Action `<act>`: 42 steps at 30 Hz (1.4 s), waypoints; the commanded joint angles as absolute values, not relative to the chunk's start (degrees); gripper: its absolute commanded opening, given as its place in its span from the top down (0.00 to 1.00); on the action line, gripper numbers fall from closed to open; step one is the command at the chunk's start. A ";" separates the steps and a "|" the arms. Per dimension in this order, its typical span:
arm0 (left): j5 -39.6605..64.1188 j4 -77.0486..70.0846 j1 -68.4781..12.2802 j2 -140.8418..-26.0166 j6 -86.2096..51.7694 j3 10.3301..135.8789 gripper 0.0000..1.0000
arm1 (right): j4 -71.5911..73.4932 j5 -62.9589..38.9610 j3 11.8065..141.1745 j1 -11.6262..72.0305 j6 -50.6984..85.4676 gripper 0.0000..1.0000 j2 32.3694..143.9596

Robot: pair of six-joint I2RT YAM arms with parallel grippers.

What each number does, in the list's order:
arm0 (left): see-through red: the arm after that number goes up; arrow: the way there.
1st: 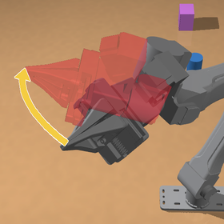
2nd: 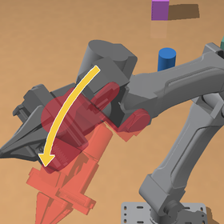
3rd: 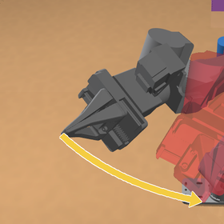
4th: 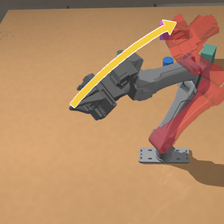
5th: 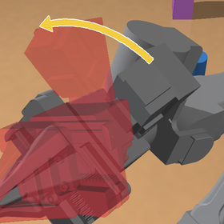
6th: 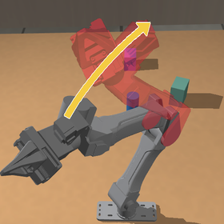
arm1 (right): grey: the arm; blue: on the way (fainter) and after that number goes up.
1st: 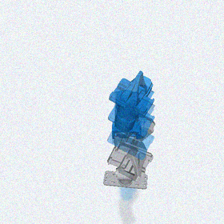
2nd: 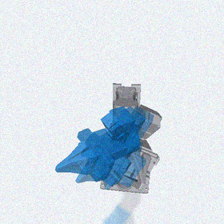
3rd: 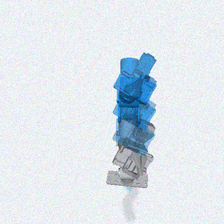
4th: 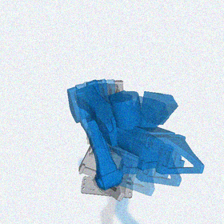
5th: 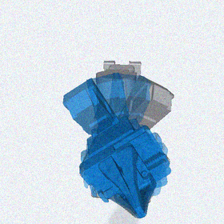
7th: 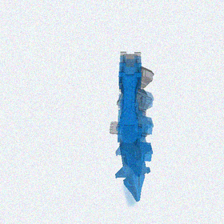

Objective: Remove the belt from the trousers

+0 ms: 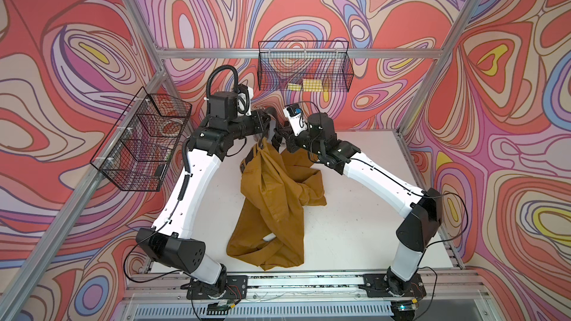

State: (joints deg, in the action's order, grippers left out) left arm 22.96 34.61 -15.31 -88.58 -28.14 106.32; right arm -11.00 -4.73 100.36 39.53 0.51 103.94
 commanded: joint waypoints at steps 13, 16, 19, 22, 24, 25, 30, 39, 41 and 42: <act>30.85 19.44 -15.01 -85.56 -37.57 115.55 1.00 | -10.59 -3.08 88.09 36.23 5.77 0.90 106.30; 32.05 17.31 -14.89 -85.47 -39.25 115.84 1.00 | -10.84 -3.09 87.63 35.97 6.00 0.85 106.89; 32.82 16.12 -14.91 -85.60 -40.07 116.08 1.00 | -10.86 -2.87 87.47 35.77 6.06 0.82 107.49; 33.48 15.46 -14.91 -85.47 -40.93 116.10 1.00 | -10.83 -2.51 87.28 35.43 6.25 0.87 107.92; 33.61 15.51 -14.88 -85.34 -41.22 116.32 1.00 | -10.90 -2.46 87.04 35.03 6.51 0.94 107.94; 33.65 15.47 -14.92 -85.34 -41.22 116.58 1.00 | -10.88 -2.46 86.81 34.94 6.55 0.98 108.01; 34.23 13.24 -14.86 -85.43 -42.07 118.20 1.00 | -10.90 -2.30 85.79 34.58 6.57 1.00 108.24; 34.84 11.43 -14.79 -85.21 -43.77 119.96 1.00 | -11.21 -1.26 83.64 34.46 6.90 0.88 108.69; 34.84 11.35 -14.76 -85.00 -43.86 119.97 1.00 | -11.27 -0.81 83.41 34.37 7.14 0.88 108.64; 34.91 11.19 -14.79 -84.91 -43.99 120.05 1.00 | -11.45 -0.70 83.41 34.33 7.16 0.88 108.86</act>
State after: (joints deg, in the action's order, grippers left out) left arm 29.30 34.00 -15.25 -90.70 -41.71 111.37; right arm 6.31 -6.50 88.16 36.71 5.82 103.37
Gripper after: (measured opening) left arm 0.078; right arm 0.124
